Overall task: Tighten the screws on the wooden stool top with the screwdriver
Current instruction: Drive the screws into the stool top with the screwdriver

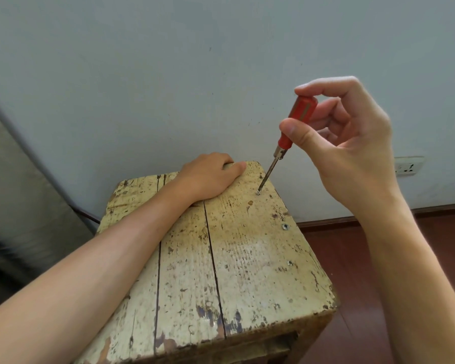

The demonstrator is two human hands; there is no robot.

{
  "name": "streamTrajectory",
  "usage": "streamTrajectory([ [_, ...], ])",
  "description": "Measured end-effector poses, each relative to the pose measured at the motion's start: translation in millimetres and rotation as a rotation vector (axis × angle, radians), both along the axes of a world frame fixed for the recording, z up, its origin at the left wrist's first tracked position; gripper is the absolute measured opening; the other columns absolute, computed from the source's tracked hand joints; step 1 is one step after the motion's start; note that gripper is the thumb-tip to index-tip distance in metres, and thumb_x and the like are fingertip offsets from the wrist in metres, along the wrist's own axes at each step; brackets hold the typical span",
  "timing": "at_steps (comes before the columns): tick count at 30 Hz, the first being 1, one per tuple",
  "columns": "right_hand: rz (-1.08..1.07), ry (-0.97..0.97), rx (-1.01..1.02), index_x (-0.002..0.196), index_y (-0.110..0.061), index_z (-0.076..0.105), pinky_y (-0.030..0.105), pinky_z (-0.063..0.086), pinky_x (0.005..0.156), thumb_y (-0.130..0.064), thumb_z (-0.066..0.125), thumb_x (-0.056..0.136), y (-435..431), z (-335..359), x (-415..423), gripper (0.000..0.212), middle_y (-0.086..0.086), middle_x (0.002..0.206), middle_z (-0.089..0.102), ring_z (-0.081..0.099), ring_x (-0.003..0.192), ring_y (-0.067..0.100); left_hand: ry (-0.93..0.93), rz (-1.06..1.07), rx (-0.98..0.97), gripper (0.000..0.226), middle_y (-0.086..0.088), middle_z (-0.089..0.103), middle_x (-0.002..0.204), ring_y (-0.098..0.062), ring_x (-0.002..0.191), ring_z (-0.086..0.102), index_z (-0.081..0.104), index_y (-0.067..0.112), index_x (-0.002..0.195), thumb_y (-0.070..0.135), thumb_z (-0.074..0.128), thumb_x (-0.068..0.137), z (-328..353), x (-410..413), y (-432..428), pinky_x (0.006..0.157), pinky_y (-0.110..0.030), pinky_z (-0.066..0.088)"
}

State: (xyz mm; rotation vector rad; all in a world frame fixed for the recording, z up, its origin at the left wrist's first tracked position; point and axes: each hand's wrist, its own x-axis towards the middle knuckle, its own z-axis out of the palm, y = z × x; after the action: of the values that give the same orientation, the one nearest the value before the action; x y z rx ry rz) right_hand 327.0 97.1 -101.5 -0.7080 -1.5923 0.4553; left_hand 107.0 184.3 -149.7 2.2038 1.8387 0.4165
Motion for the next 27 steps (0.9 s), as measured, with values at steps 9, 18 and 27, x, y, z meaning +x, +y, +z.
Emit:
streamTrajectory([
  [9,0.266,-0.031,-0.099,0.131,-0.024,0.057,0.033,0.059,0.101,0.002,0.065,0.104,-0.2,-0.4,10.6,0.039,0.01,0.123,0.077,0.075,0.121,0.022,-0.007,-0.001,0.003,0.049,0.01,0.067,0.107,-0.019,0.101,0.062,0.067,0.031,0.11,0.068,0.037,0.099,-0.6,-0.1,0.8,0.093,-0.044,0.05],
  [18,0.07,0.0,-0.062,0.112,-0.031,0.054,0.052,0.063,0.086,-0.005,0.081,0.094,-2.0,0.8,3.5,0.041,-0.006,0.091,0.074,0.08,0.086,0.02,-0.006,-0.006,0.008,0.05,0.011,0.067,0.105,-0.018,0.099,0.062,0.067,0.03,0.11,0.068,0.037,0.1,-1.4,-0.6,1.3,0.093,-0.044,0.05],
  [27,-0.049,-0.015,-0.045,0.109,-0.034,0.051,0.045,0.062,0.078,-0.019,0.089,0.09,-3.4,-0.2,-2.3,0.045,-0.019,0.093,0.075,0.077,0.089,0.011,-0.014,-0.005,0.012,0.048,0.011,0.067,0.1,-0.017,0.095,0.062,0.067,0.03,0.106,0.067,0.038,0.1,-1.4,-0.4,1.2,0.091,-0.043,0.051],
])
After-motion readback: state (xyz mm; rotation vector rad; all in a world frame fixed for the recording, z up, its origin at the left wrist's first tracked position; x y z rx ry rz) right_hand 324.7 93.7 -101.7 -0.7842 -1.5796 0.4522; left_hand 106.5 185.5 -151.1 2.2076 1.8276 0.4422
